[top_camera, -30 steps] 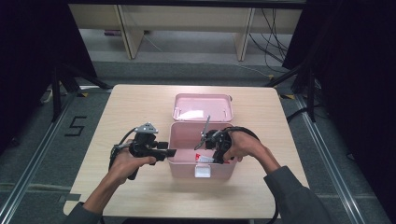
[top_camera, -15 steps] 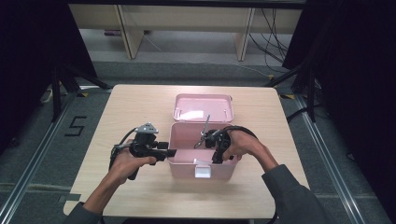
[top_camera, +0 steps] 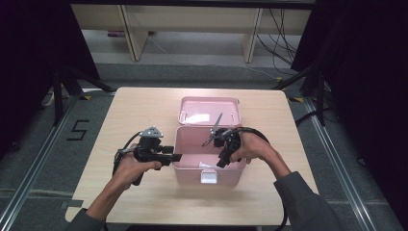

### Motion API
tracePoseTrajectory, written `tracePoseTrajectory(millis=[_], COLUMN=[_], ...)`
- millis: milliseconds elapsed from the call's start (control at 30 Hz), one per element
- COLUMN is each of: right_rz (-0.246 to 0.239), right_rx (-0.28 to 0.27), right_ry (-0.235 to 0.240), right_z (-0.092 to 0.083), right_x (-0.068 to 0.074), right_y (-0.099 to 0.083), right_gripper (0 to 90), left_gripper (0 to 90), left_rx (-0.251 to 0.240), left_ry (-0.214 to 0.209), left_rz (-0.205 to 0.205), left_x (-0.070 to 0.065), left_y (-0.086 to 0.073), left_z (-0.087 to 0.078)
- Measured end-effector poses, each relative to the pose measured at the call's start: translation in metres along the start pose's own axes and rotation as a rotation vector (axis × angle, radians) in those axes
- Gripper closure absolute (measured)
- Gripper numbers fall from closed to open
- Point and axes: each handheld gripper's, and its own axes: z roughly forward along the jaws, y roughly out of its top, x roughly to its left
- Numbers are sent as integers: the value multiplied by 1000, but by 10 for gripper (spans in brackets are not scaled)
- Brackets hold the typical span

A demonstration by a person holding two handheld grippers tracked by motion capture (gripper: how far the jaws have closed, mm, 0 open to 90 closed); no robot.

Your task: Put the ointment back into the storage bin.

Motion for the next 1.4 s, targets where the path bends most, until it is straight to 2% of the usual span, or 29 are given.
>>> tracePoseTrajectory(millis=[33, 67, 100, 133, 167, 233, 267, 300, 367, 433, 533, 567, 633, 667, 733, 767, 900, 933, 967, 1000, 1033, 1100, 1133, 1200, 1233, 1267, 1300, 1367, 1400], right_rz=[0, 75, 65, 89, 90, 144, 136, 155, 191, 211, 228, 248, 272, 244, 301, 301, 330, 340, 365, 359, 383, 384, 419, 438, 438, 437, 474, 487, 508], right_rx=[0, -24, -41, -58, -98, -151, -195, -216, -235, -258, -277, -282, -321, -341, -362, -373, -392, -394, -393, -394, -395, -404, -402, -420, -420, -422, -431, -428, -423], right_ry=[0, -35, -47, -59, -69, -100, -112, -119, -124, -142, -155, -163, -188, -200, -189, -198, -214, -220, -218, -224, -224, -247, -245, -296, -296, -320, -327, -350, -349], right_z=[0, -7, -10, -13, -16, -24, -27, -31, -36, -40, -44, -45, -49, -51, -54, -55, -58, -59, -59, -59, -59, -60, -60, -61, -61, -62, -64, -64, -64], right_x=[0, 0, -2, -2, -3, -1, -4, -4, -5, -8, -11, -11, -12, -15, -14, -15, -19, -20, -20, -23, -24, -30, -31, -36, -36, -39, -44, -50, -52], right_y=[0, -3, -4, -4, -6, -8, -10, -12, -16, -21, -26, -27, -29, -31, -33, -34, -38, -40, -41, -42, -43, -46, -46, -49, -49, -50, -53, -54, -55], right_gripper=[607, 579, 555, 543, 526, 480, 478, 477, 470, 466, 460, 450, 434, 433, 430, 424, 416, 415, 414, 412, 411, 412, 414, 422, 422, 422, 427, 431, 434], left_gripper=[524, 524, 524, 524, 523, 523, 522, 522, 519, 516, 505, 500, 494, 492, 488, 483, 475, 475, 475, 476, 478, 479, 480, 482, 490, 490, 496, 511, 517], left_rx=[0, -2, -1, -2, -3, 0, -9, -18, -13, -23, -21, -24, -25, -21, -29, -34, -43, -29, -39, -29, -39, -27, -19, -18, -18, -21, -9, 2, 7], left_ry=[0, 1, 1, 1, 2, 1, 3, 12, 7, 30, 33, 31, 37, 38, 43, 49, 77, 80, 81, 82, 82, 91, 93, 103, 103, 106, 113, 133, 138], left_rz=[0, -1, -2, -3, -2, -1, -8, -1, -5, -1, -5, -10, -13, -14, -18, -20, -28, -19, -40, -34, -52, -48, -47, -48, -48, -49, -47, -42, -38], left_x=[0, 0, 0, 0, 1, 2, 1, 2, 3, 4, 7, 8, 11, 12, 14, 15, 24, 27, 29, 31, 32, 34, 35, 37, 37, 38, 39, 40, 41], left_y=[0, 0, 0, 0, 0, 1, 2, 2, 4, 4, 6, 6, 8, 9, 11, 13, 21, 23, 25, 26, 28, 32, 34, 39, 39, 43, 47, 52, 53], left_z=[0, 0, 0, 0, 0, 1, 1, 1, 0, 0, 0, 0, 0, 0, 0, 0, 1, 1, 3, 4, 7, 11, 14, 17, 17, 20, 24, 28, 30])
